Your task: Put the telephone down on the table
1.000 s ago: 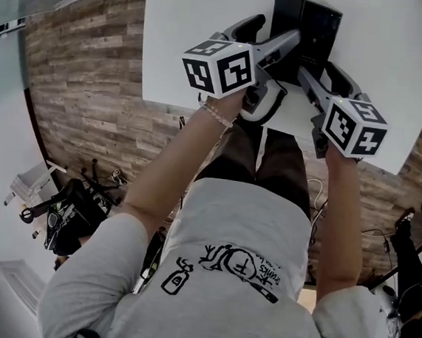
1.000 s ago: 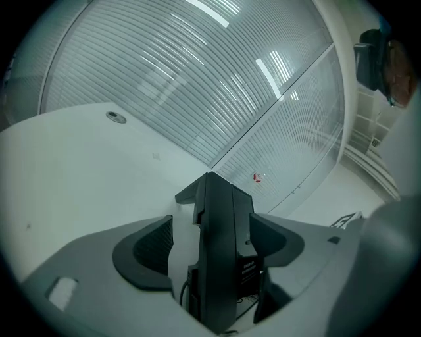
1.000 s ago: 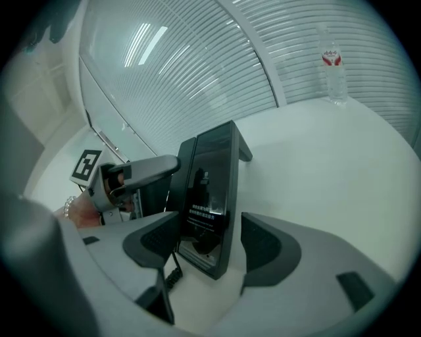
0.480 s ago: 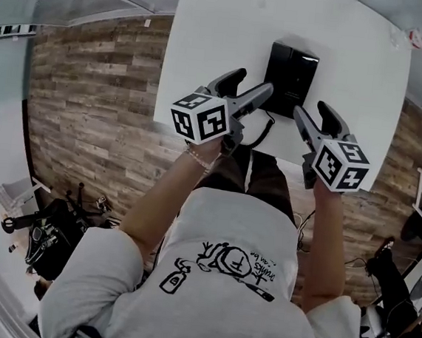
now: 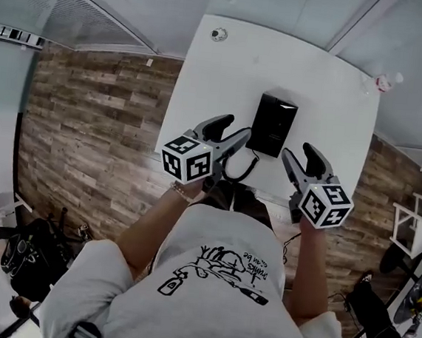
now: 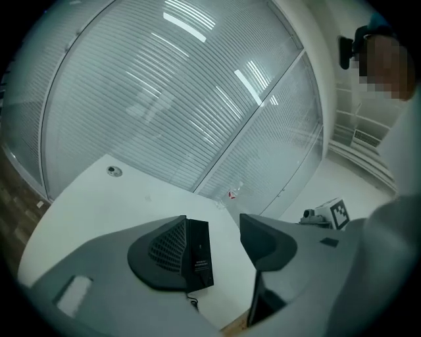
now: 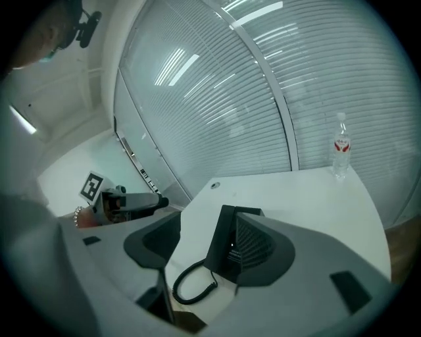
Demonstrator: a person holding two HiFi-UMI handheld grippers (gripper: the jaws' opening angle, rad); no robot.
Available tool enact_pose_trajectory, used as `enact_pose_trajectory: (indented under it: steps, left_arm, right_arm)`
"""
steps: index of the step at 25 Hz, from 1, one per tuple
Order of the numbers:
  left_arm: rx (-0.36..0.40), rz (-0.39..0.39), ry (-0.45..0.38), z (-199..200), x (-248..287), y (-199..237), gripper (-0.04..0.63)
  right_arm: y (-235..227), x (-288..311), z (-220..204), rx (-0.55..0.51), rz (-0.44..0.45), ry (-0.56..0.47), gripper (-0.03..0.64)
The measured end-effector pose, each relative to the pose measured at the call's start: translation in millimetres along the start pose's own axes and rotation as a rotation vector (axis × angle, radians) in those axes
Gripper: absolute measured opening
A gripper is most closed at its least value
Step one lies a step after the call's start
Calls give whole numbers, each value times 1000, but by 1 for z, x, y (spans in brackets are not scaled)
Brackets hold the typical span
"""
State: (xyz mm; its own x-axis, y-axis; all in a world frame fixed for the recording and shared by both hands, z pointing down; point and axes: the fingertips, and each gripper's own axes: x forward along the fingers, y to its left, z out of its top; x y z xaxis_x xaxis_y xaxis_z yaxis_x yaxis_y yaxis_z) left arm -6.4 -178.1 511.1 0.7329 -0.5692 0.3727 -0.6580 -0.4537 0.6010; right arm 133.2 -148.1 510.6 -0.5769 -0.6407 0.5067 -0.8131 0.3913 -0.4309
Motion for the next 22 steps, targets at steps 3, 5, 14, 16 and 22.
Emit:
enact_pose_trajectory:
  steps: [3, 5, 14, 16, 22]
  left_arm:
    - [35, -25, -8, 11, -8, -16, 231]
    - [63, -39, -17, 19, -13, -26, 208]
    - [182, -103, -126, 65, -43, -81, 104]
    - [215, -114, -147, 73, -51, -93, 98]
    - [323, -104, -215, 94, -66, -123, 63]
  right_arm:
    - [10, -8, 15, -59, -1, -17, 224]
    - [18, -12, 24, -90, 1, -28, 202]
    - [55, -43, 69, -257, -14, -134, 132]
    - [66, -53, 79, -280, -9, -159, 126]
    - [86, -79, 106, -338, 8, -243, 114]
